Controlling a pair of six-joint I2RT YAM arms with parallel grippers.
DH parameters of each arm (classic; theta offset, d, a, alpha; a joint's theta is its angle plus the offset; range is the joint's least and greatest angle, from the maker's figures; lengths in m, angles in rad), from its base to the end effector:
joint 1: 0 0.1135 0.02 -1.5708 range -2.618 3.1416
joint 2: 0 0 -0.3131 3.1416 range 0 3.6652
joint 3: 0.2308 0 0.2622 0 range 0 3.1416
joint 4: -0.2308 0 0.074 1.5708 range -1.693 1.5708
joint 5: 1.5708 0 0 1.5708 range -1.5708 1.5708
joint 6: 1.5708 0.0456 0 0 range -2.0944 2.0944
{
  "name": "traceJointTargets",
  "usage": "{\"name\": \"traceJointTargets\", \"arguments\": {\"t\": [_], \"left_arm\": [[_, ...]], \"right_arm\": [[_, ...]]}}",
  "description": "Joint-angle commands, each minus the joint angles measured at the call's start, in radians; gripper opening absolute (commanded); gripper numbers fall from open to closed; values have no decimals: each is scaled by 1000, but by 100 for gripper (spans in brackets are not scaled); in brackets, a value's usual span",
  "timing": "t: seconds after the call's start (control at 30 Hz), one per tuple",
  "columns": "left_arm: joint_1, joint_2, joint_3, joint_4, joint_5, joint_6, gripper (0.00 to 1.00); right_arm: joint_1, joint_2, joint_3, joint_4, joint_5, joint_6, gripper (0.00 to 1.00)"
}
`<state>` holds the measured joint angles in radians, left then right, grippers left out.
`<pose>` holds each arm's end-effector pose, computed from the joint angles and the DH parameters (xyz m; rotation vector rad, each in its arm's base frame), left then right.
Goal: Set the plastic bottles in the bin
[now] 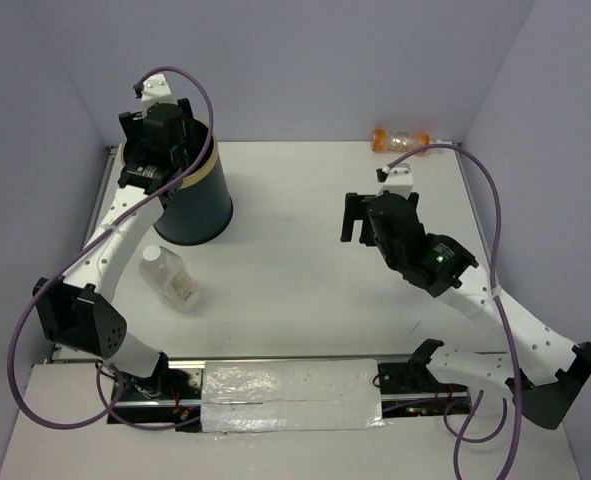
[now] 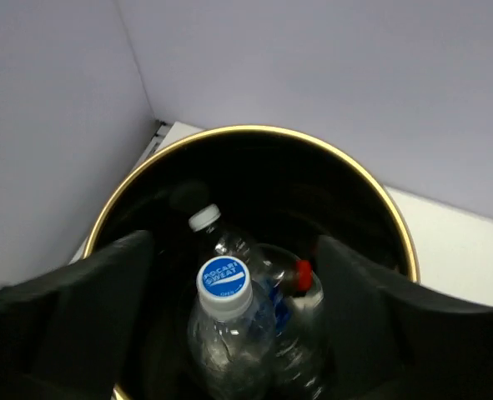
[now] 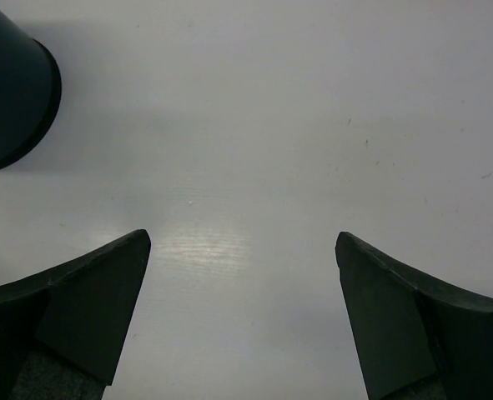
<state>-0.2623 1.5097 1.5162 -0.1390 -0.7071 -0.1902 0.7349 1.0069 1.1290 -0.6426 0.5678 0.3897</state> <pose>0.3587 -0.0656 0.4733 -0.4581 1.6143 0.2606 0.1620 0.1134 0.4128 -0.0103 2.0055 0.1227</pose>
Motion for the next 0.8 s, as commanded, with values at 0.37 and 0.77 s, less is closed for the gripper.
{"name": "traceJointTargets", "arguments": {"t": [0.37, 0.77], "left_arm": [[6, -84, 385, -363, 200, -208, 99], [3, -230, 127, -337, 366, -342, 99]], "right_arm": [[-451, 125, -138, 308, -383, 208, 100], [-758, 676, 84, 740, -454, 681, 100]]}}
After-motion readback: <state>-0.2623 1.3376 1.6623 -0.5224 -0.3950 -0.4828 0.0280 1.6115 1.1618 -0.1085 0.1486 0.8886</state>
